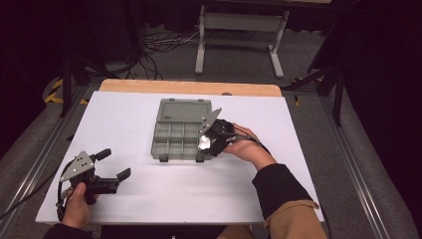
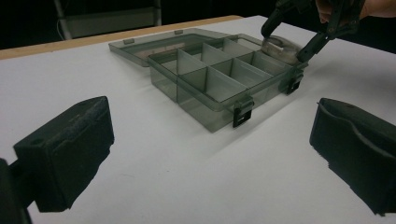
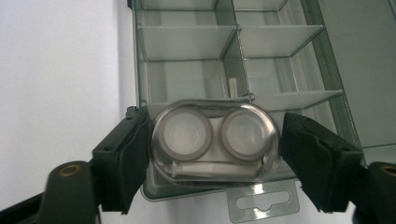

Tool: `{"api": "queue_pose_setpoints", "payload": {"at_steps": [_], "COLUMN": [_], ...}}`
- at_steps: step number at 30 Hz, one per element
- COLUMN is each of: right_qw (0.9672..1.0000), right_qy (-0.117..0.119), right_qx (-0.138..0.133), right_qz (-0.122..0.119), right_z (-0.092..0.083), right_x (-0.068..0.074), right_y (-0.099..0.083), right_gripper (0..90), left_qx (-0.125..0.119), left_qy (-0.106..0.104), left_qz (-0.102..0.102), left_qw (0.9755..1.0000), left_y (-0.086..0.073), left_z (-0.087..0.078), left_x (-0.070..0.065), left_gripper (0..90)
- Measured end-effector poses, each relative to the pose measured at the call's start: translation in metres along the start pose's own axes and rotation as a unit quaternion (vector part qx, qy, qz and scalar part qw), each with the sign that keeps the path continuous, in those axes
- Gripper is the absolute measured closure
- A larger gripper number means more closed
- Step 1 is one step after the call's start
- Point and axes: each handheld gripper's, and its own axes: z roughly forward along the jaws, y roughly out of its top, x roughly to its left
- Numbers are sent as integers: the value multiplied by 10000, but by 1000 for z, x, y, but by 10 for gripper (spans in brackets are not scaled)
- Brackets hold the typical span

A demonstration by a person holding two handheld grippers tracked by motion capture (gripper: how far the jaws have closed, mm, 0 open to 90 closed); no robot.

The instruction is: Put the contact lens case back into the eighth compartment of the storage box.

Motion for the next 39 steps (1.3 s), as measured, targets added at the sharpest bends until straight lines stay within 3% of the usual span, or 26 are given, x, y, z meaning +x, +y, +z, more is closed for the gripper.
{"api": "queue_pose_setpoints", "payload": {"at_steps": [14,24,39], "right_qw": [9999,9972,9925], "right_qy": [-62,-240,-537], "right_qx": [-108,-632,-1079], "right_qz": [26,329,215], "right_z": [-3,-22,-48], "right_x": [0,4,24], "right_y": [1,7,17], "right_gripper": [222,92,62], "left_qx": [-7,4,-13], "left_qy": [9,14,30], "left_qz": [2,6,16], "left_qw": [10000,10000,10000], "left_y": [0,0,0], "left_z": [0,-1,-2], "left_x": [0,0,0], "left_gripper": [6,5,5]}}
